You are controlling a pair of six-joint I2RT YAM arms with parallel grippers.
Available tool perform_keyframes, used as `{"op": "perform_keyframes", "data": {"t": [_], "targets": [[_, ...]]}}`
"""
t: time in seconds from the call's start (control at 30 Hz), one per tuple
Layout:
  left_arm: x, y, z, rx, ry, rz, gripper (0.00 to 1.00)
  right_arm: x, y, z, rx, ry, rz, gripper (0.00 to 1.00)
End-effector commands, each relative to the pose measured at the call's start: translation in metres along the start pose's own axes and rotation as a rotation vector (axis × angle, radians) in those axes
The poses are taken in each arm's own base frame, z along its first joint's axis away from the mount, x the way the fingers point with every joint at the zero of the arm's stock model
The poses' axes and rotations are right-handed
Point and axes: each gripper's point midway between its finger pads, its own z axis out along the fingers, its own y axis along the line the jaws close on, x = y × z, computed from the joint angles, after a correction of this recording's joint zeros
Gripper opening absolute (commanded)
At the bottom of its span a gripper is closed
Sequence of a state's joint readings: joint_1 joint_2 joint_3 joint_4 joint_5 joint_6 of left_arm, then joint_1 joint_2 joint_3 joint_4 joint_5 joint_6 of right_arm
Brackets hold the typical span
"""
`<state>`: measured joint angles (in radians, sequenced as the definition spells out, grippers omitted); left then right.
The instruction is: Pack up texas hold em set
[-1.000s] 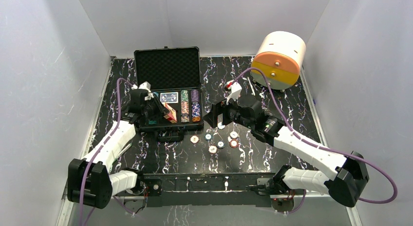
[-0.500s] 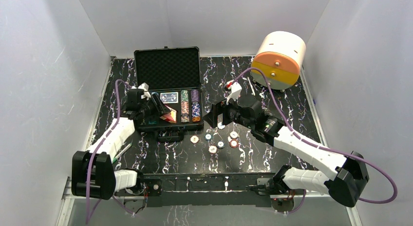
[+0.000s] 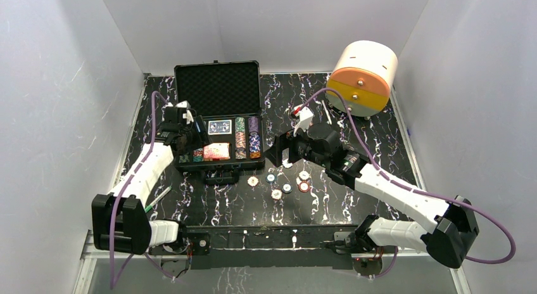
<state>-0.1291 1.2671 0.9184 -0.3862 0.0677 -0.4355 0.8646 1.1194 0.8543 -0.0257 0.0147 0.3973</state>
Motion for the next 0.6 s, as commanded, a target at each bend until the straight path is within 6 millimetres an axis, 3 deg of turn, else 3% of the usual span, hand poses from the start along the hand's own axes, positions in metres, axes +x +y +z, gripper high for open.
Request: {"op": "perform_keyframes", "data": {"t": [0.0, 0.2, 0.57], "targets": [[0.002, 0.004, 0.001, -0.029, 0.029, 0.028, 0.6, -0.014, 0.009, 0.001, -0.036, -0.054, -0.001, 0.98], [0.011, 0.0, 0.011, 0.002, 0.079, 0.016, 0.58, -0.012, 0.005, -0.001, -0.019, -0.053, -0.002, 0.98], [0.03, -0.009, 0.03, 0.066, 0.175, -0.012, 0.22, -0.011, 0.002, -0.004, 0.0, -0.056, -0.001, 0.98]]}}
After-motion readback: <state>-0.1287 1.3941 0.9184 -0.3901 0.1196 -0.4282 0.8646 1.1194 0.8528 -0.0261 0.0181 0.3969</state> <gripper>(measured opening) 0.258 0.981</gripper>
